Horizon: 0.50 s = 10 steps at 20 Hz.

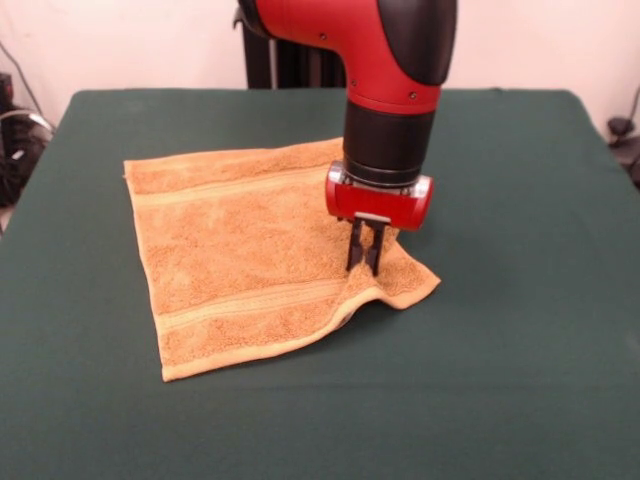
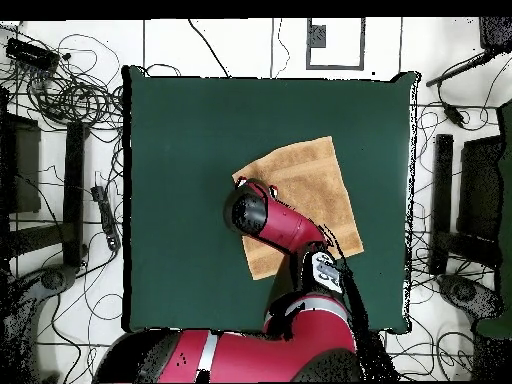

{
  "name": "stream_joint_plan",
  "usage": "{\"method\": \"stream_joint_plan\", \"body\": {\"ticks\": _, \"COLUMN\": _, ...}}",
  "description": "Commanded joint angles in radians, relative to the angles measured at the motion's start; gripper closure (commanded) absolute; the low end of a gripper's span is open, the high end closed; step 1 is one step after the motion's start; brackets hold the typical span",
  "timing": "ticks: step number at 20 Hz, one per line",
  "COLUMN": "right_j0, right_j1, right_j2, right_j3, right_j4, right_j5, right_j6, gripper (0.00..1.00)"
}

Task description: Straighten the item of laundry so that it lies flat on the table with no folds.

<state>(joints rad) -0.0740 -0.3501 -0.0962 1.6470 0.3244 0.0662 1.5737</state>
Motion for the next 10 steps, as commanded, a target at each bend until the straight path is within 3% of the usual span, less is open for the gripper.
{"method": "stream_joint_plan", "body": {"ticks": 1, "right_j0": 0.036, "right_j1": 0.129, "right_j2": 0.073, "right_j3": 0.034, "right_j4": 0.014, "right_j5": 0.028, "right_j6": 0.210, "gripper": 0.00}}
{"method": "stream_joint_plan", "body": {"ticks": 10, "right_j0": 0.047, "right_j1": 0.129, "right_j2": 0.060, "right_j3": 0.031, "right_j4": 0.023, "right_j5": 0.045, "right_j6": 0.215, "gripper": 0.00}}
